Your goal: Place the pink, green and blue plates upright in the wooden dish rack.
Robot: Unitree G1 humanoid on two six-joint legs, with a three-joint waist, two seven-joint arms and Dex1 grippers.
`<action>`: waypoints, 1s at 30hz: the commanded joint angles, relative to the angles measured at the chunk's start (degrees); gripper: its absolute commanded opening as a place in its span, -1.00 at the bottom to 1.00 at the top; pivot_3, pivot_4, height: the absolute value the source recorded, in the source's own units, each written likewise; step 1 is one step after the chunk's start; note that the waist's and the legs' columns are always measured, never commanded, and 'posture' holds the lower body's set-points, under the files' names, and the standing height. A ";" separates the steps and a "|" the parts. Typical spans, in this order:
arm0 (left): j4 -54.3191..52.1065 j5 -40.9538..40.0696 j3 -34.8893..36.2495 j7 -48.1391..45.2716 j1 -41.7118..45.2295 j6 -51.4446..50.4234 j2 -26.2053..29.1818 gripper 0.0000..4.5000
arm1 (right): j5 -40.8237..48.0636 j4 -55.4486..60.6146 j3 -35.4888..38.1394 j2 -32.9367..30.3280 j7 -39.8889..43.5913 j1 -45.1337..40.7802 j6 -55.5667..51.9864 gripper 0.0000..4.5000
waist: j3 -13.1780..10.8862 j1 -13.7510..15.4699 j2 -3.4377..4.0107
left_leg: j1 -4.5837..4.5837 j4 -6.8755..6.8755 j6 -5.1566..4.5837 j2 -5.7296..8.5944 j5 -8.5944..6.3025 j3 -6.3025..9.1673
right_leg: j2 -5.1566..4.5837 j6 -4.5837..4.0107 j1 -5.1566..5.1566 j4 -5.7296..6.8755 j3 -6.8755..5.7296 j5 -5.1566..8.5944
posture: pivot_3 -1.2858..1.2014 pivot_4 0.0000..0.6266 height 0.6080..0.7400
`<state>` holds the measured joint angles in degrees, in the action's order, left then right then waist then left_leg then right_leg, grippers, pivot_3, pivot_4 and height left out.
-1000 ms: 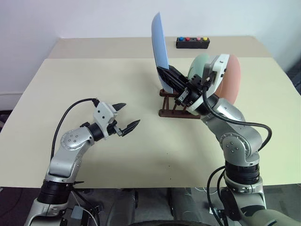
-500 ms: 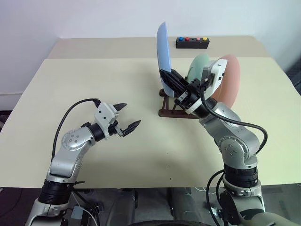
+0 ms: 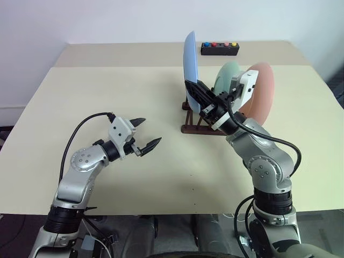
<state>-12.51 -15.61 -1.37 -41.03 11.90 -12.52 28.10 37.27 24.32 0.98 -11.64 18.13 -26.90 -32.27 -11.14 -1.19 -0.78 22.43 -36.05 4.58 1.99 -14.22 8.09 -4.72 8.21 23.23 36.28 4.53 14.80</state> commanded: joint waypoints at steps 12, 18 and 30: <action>-1.82 0.45 0.13 0.28 0.42 0.89 0.09 1.00 | 1.99 0.99 1.24 0.78 -0.55 1.11 -0.60 -0.34 | 0.00 0.00 0.00 | 0.00 0.00 0.00 0.00 0.00 0.00 | 0.00 0.00 0.00 0.00 0.00 0.00 | 0.03 -0.52 1.00; -1.66 0.65 0.07 0.22 0.53 0.98 0.06 1.00 | 1.09 1.11 1.23 0.34 -0.83 1.27 -0.01 0.99 | 0.00 0.00 0.00 | 0.00 0.01 0.00 0.00 0.00 0.00 | 0.00 0.00 0.00 0.00 0.00 0.00 | 0.03 -0.52 1.00; -1.54 0.65 -0.24 -0.17 0.77 0.83 -0.03 1.00 | -7.16 0.87 -0.26 -3.82 0.59 1.00 3.62 0.99 | 0.00 0.01 0.00 | 0.00 0.01 0.00 0.00 0.00 0.00 | 0.00 0.00 0.00 -0.02 0.00 0.00 | 0.03 -0.52 1.00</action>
<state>-12.50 -14.82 -1.46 -41.06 11.92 -12.36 28.09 31.87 24.32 0.71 -14.86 18.38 -25.21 -30.86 -11.14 -1.18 -0.78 22.43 -36.04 4.58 1.99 -14.22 8.09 -4.71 8.21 23.23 36.26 4.53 14.80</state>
